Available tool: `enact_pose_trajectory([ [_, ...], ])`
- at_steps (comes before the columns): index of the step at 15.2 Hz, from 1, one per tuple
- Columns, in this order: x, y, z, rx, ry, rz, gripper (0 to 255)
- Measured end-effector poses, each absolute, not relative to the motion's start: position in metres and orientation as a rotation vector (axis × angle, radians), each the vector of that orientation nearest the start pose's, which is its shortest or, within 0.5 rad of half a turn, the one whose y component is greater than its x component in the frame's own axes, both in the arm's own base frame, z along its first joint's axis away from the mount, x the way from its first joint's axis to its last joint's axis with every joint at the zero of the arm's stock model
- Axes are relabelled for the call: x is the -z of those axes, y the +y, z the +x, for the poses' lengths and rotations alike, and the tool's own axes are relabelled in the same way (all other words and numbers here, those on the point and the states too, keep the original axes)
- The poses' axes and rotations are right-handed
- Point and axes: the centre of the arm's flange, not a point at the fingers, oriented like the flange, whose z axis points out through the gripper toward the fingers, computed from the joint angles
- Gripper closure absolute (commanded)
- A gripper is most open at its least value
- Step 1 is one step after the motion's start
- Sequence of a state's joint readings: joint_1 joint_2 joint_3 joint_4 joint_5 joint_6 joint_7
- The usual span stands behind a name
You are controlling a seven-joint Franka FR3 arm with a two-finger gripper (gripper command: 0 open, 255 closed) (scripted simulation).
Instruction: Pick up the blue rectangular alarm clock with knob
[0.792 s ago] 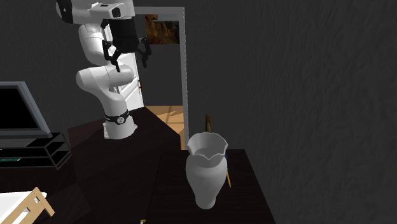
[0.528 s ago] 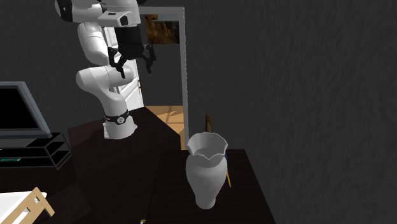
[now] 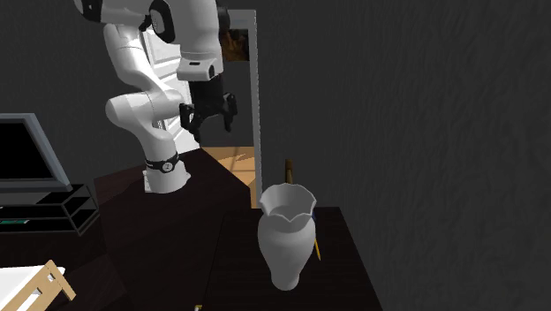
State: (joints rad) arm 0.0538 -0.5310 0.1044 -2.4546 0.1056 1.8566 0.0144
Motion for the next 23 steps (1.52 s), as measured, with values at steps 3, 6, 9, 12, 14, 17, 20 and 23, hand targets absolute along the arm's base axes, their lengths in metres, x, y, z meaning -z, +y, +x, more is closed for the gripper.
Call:
enact_pose_trajectory([
  [3, -0.446, 0.086, 0.394, -0.099, -0.254, -3.093, 0],
  [6, -0.416, 0.105, 0.413, -0.084, -0.363, -3.087, 0],
  [9, -0.390, 0.120, 0.432, -0.069, -0.470, -3.078, 0],
  [12, -0.358, 0.142, 0.449, -0.054, -0.577, -3.065, 0],
  [14, -0.337, 0.157, 0.458, -0.046, -0.649, -3.054, 0],
  [17, -0.310, 0.179, 0.476, -0.028, -0.756, -3.034, 0],
  [20, -0.278, 0.200, 0.487, -0.015, -0.863, -3.010, 0],
  [23, -0.267, 0.228, 0.504, 0.051, -0.975, -2.981, 0],
])
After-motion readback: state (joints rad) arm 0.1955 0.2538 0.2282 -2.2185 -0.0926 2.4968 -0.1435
